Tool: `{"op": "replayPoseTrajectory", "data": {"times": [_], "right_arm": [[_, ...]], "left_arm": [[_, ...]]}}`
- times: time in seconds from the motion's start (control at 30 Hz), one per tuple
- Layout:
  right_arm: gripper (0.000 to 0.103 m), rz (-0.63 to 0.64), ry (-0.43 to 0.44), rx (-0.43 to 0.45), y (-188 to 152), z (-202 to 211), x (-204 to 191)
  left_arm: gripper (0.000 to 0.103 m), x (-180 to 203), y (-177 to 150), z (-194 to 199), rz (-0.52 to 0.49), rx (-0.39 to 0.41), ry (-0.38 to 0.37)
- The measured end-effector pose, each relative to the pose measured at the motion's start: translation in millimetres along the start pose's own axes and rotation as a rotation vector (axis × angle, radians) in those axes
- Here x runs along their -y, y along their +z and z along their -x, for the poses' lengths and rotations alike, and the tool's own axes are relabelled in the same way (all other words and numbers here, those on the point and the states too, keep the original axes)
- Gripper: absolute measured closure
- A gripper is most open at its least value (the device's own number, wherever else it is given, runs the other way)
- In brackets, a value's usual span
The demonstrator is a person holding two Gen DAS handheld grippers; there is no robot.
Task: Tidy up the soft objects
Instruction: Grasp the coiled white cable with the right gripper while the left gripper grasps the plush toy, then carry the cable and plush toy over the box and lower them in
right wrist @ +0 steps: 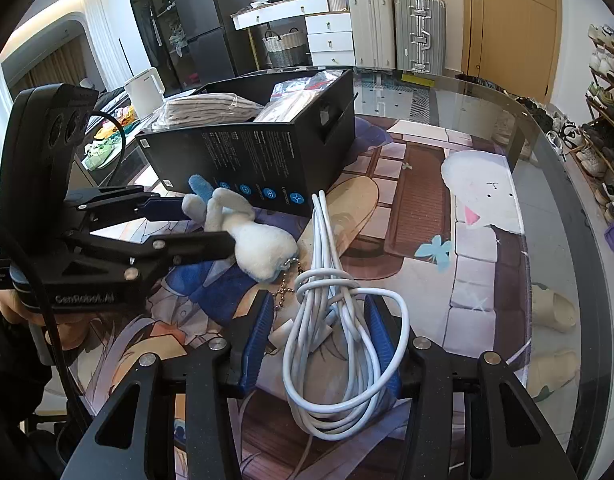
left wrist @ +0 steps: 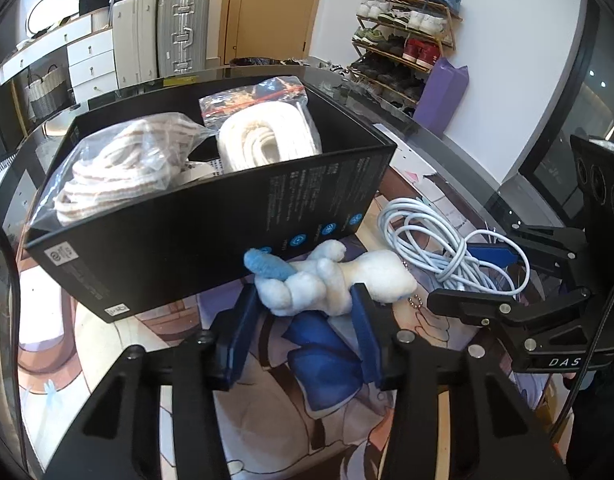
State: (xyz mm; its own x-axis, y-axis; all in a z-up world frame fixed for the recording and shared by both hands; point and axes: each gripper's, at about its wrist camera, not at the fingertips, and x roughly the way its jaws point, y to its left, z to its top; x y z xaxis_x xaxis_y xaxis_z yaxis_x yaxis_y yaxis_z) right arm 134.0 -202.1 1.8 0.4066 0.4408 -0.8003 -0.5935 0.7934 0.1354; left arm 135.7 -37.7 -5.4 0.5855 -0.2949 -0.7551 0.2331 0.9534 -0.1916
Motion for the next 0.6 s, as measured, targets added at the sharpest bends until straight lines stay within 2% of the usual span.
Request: {"op": "replayPoseTrajectory", "data": {"times": [0.1,0.6], "right_arm": [[0.055,0.001,-0.002,0.0,0,0,0],[0.056,0.03,-0.015,0.044,8,19,-9]], "left_arm": [[0.066,0,-1,1,0.004,0.002,0.005],[0.069,5,-16,23,0.008,0.038,0.007]]}}
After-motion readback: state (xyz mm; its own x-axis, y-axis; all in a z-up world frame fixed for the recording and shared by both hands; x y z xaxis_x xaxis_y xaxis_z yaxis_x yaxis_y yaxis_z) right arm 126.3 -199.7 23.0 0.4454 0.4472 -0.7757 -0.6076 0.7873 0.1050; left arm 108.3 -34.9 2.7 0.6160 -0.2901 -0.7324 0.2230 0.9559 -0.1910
